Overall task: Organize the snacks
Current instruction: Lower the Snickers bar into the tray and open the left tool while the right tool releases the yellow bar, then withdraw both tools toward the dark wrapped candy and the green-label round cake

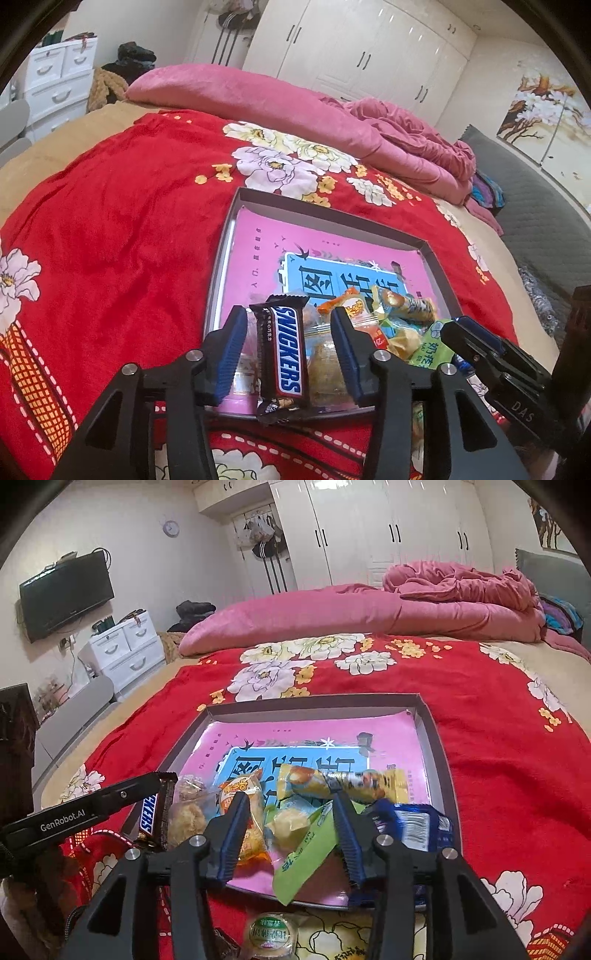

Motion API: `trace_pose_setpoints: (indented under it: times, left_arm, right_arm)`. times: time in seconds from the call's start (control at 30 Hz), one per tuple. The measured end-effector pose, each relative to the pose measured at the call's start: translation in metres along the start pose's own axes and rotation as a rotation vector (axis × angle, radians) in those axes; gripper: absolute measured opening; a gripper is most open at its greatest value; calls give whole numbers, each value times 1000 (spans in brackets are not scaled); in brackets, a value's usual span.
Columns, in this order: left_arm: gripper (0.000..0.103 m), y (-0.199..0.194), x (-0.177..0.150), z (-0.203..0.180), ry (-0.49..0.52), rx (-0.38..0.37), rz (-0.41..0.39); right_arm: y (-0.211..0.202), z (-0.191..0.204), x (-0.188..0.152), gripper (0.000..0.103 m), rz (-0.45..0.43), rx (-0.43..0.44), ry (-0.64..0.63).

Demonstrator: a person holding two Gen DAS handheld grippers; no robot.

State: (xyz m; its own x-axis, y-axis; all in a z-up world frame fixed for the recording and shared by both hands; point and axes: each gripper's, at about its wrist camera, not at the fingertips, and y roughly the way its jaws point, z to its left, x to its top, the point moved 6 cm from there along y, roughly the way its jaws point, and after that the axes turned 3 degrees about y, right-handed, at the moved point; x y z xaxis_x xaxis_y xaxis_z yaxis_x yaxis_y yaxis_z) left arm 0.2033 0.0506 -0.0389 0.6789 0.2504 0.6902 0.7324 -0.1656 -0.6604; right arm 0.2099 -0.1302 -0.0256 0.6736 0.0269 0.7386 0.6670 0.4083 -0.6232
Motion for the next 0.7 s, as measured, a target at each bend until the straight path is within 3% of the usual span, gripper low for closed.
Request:
trace_pose_setpoints:
  times: [0.1, 0.7]
  left_arm:
    - [57, -1, 0, -1, 13, 7, 1]
    - [72, -20, -1, -7, 64, 0, -26]
  right_arm:
    - [-3, 0, 1, 50, -9, 3, -4]
    - [-21, 0, -2, 58, -33, 11, -65]
